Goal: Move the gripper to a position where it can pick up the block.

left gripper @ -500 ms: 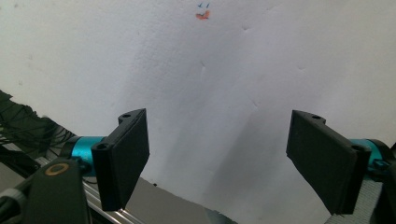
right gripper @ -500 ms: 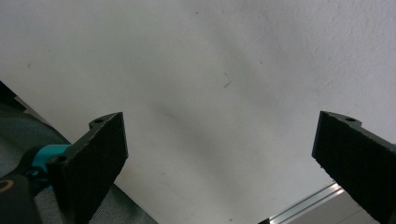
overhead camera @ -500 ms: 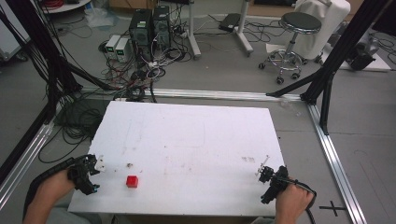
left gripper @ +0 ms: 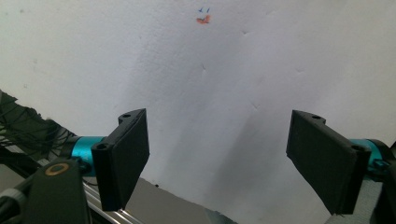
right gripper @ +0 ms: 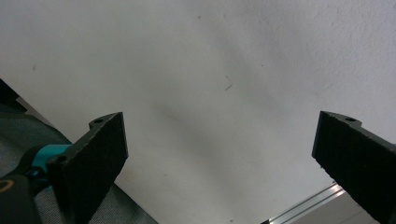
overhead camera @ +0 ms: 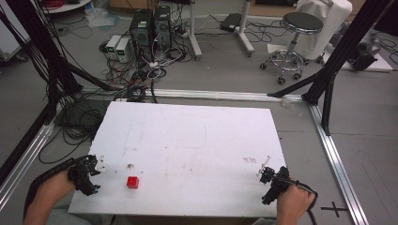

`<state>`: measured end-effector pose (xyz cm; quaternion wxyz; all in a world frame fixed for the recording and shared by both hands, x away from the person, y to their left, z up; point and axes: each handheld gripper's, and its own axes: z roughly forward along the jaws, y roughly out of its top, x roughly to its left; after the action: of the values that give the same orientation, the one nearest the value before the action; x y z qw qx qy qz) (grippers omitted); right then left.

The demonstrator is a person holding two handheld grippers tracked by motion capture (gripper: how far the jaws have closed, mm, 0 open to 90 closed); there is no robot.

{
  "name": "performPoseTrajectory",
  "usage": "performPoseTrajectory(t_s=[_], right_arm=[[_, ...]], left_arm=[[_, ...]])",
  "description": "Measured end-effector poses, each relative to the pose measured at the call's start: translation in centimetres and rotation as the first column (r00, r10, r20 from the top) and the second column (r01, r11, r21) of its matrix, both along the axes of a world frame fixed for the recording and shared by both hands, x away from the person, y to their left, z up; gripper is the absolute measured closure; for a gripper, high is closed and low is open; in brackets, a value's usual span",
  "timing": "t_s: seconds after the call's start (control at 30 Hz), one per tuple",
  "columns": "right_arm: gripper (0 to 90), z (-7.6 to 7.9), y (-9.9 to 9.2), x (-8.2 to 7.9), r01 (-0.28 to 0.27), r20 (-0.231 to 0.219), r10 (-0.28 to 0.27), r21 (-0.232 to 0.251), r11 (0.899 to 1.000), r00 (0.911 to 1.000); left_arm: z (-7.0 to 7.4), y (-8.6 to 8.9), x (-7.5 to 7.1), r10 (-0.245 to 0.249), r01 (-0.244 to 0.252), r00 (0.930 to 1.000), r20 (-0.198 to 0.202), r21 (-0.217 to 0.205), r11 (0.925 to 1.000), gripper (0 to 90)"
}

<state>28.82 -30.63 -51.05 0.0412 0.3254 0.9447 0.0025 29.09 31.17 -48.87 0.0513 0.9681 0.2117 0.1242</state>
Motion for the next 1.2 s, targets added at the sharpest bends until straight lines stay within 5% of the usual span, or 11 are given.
performPoseTrajectory(t_s=[0.43, 0.63, 1.2], right_arm=[[2.6, 0.0, -0.1, -0.1, -0.009, 0.003, 0.008, 0.008, 1.000, 1.0000], [2.6, 0.1, -0.3, -0.4, 0.001, 0.009, -0.001, 0.018, 1.000, 1.0000], [2.6, 0.1, -0.3, -0.4, -0.003, 0.014, 0.003, 0.029, 1.000, 0.9999]], left_arm=[[0.1, -0.3, -0.1, -0.030, 0.030, 0.9995, -0.010, 0.000, 0.9996, 21.6], [0.2, -1.0, 0.2, -0.086, 0.086, 0.9961, -0.019, 0.004, 0.9963, 21.6], [0.6, -3.6, 1.1, -0.261, 0.265, 0.9631, -0.066, 0.051, 0.9630, 21.6]])
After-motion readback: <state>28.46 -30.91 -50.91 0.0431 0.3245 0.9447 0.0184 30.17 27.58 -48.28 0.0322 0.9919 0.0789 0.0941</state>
